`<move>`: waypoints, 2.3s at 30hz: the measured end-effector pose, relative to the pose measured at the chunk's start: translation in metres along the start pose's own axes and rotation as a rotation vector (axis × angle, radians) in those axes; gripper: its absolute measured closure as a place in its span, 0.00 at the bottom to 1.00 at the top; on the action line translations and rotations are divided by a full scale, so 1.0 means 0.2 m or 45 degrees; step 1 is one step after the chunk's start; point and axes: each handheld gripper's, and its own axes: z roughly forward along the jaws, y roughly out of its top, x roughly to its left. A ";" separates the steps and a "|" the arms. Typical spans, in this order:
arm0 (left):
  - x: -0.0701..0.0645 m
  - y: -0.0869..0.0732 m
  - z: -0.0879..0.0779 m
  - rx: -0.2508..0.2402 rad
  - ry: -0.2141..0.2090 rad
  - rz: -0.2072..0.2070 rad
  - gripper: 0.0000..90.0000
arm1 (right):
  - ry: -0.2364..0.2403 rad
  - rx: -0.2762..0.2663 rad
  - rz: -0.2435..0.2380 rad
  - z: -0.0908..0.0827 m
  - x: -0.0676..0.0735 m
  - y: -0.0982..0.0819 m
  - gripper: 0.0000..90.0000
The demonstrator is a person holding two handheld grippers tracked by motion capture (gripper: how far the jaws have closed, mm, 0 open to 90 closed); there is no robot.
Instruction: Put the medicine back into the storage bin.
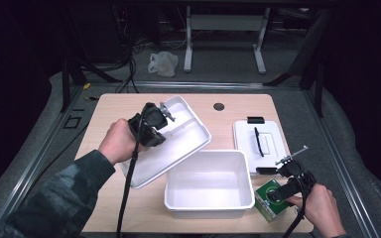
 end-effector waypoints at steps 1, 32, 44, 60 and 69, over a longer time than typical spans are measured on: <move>0.02 -0.02 0.00 -0.005 0.005 -0.021 0.99 | 0.002 0.001 0.001 0.00 0.00 0.00 0.05; 0.60 -0.69 0.39 0.158 0.144 -0.737 0.99 | -0.007 0.012 0.004 0.01 -0.01 0.00 0.06; 0.61 -0.84 0.59 0.207 0.151 -0.902 0.99 | -0.007 0.013 0.007 0.01 -0.01 0.00 0.06; 0.59 -0.98 0.80 0.317 0.225 -1.090 0.99 | -0.008 0.018 0.010 0.02 -0.01 0.00 0.06; 0.57 -0.97 0.81 0.332 0.264 -1.081 0.85 | -0.010 0.013 0.009 0.02 -0.01 -0.01 0.06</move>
